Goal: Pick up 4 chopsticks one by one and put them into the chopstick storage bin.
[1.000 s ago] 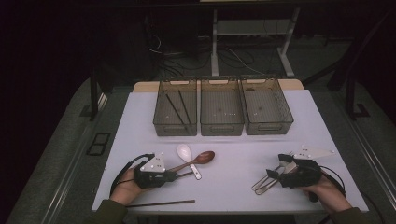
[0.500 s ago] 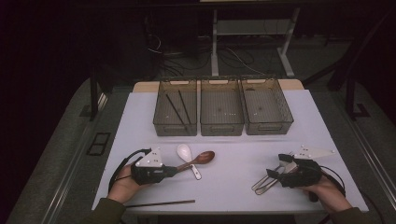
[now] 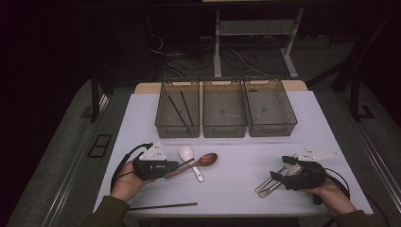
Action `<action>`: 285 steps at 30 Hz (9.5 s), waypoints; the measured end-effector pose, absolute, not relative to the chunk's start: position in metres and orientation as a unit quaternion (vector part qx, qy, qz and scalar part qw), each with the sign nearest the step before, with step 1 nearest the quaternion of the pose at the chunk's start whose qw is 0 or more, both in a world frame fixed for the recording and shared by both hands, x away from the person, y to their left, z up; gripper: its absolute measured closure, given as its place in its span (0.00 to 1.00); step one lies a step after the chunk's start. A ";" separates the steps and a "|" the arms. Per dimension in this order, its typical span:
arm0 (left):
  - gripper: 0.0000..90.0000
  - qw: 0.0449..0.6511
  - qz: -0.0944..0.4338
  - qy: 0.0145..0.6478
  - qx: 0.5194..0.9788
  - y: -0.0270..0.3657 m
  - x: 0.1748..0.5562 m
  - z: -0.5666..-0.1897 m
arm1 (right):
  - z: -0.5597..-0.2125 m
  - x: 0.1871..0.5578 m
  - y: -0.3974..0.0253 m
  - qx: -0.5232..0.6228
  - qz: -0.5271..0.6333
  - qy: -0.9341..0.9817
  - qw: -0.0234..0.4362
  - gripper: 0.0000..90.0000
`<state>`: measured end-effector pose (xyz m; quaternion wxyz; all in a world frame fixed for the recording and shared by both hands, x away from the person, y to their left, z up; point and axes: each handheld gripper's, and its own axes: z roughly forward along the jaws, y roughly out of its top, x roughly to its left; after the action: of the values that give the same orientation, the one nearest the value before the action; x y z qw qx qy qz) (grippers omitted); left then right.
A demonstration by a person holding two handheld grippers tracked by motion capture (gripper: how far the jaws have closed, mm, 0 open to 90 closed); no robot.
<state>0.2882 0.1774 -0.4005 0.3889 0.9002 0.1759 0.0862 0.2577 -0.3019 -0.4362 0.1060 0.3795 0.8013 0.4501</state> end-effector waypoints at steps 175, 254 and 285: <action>0.66 0.444 0.035 0.204 0.872 0.149 0.264 -0.416 | -0.439 0.257 -0.299 0.370 0.458 0.803 0.093 0.19; 0.84 0.356 0.060 0.182 0.915 0.137 0.278 -0.437 | -0.438 0.257 -0.298 0.370 0.457 0.804 0.093 0.19; 0.91 0.344 0.067 0.244 0.904 0.207 0.243 -0.440 | -0.438 0.256 -0.298 0.368 0.456 0.805 0.094 0.19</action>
<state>0.2433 0.2066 -0.4402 0.3436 0.9044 0.2440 0.0670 0.2562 -0.2983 -0.4384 0.0938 0.3683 0.8048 0.4560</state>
